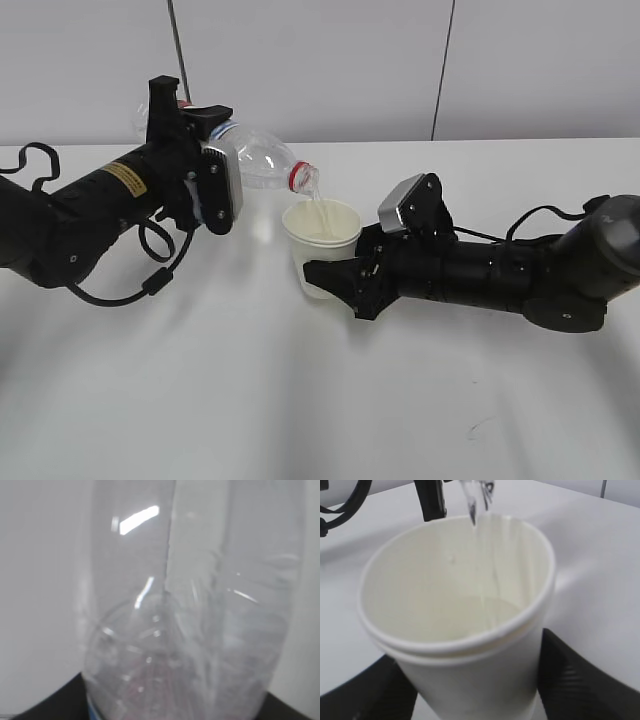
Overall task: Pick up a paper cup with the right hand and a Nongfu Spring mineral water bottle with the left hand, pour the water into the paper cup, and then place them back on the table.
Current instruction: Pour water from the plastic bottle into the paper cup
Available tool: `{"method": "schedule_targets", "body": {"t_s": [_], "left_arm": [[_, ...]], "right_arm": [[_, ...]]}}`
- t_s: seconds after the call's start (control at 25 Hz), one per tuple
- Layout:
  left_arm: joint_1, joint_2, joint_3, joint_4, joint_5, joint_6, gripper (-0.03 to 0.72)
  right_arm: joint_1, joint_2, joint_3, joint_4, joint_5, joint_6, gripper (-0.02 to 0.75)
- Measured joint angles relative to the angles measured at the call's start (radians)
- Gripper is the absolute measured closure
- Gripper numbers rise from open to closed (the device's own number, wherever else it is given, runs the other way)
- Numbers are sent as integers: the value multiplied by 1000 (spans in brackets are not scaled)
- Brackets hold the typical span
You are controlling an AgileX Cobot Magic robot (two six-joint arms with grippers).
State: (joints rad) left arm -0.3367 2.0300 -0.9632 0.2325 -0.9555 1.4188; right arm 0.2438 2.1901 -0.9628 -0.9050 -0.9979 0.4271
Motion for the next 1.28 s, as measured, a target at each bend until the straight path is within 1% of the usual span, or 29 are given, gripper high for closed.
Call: {"method": "schedule_targets", "body": {"t_s": [1.28], "left_arm": [[0, 0, 0, -2, -5, 9, 360]], "right_arm": [[0, 0, 0, 2, 0, 0, 244]]}}
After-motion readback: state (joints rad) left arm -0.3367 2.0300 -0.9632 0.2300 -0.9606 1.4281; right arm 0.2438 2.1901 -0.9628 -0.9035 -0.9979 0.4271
